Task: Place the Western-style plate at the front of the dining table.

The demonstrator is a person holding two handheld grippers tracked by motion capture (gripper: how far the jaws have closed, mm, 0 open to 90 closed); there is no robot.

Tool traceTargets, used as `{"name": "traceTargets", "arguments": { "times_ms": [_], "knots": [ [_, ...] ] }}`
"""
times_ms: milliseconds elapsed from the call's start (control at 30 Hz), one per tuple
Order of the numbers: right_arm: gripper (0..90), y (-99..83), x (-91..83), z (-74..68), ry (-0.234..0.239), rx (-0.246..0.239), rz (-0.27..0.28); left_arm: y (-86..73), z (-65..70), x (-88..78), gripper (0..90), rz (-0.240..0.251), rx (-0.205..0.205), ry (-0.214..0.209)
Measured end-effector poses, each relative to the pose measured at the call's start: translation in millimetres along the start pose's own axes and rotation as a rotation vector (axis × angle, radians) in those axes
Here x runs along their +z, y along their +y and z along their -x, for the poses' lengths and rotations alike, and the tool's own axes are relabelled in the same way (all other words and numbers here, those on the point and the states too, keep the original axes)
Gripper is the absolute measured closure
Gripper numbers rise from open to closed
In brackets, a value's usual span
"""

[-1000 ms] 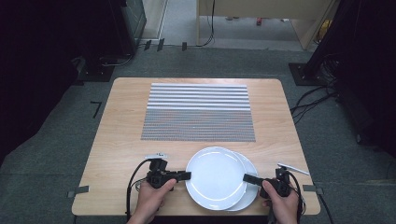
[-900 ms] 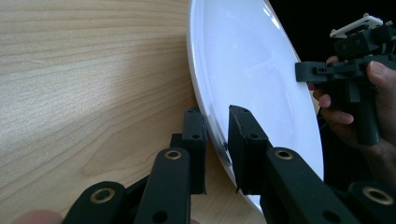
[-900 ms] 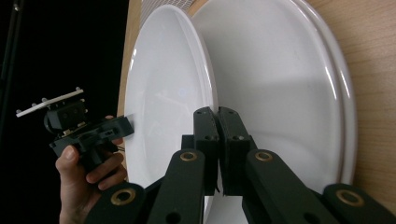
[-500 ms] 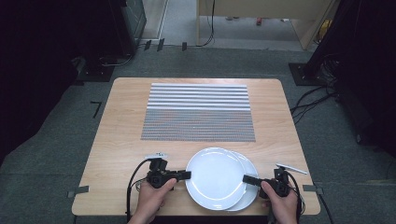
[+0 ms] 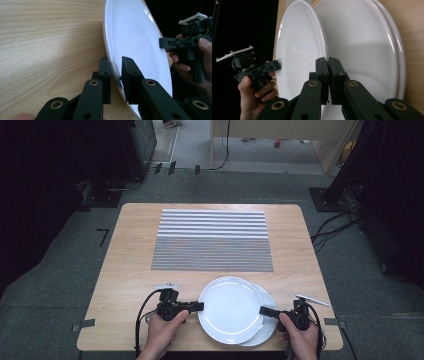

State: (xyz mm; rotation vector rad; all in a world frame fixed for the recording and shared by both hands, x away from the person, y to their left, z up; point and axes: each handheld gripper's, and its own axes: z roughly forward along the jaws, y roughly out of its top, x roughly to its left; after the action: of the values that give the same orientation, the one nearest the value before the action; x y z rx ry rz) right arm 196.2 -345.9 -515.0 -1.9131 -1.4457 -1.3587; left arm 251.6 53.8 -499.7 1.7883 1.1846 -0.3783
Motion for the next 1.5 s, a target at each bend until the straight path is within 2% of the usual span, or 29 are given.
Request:
{"name": "traceTargets", "arguments": {
  "times_ms": [300, 667, 1000, 1100, 1300, 1500],
  "knots": [
    [87.8, 12.5, -0.8, -11.1, 0.037, 0.001, 0.006, 15.9, 6.4, -10.5, 79.3, 0.024, 0.022, -0.002],
    [87.9, 44.0, 13.8, -41.4, 0.058, -0.051, 0.012, 51.0, 2.1, -29.7, 79.0, 0.056, 0.029, 0.033],
    [87.8, 83.8, 34.1, -72.3, 0.065, -0.099, 0.020, 92.0, -9.8, -43.1, 79.2, 0.101, 0.013, 0.053],
    [87.9, 95.7, 40.1, -79.2, 0.064, -0.097, 0.018, 103.3, -14.1, -45.1, 79.3, 0.116, 0.003, 0.055],
    [87.8, 115.6, 53.9, -88.7, 0.052, -0.110, 0.021, 120.5, -25.3, -44.5, 78.9, 0.126, -0.010, 0.082],
    [87.8, 129.9, 69.4, -89.4, 0.038, -0.104, 0.019, 134.7, -37.2, -40.1, 78.3, 0.124, -0.027, 0.117]
  ]
}}
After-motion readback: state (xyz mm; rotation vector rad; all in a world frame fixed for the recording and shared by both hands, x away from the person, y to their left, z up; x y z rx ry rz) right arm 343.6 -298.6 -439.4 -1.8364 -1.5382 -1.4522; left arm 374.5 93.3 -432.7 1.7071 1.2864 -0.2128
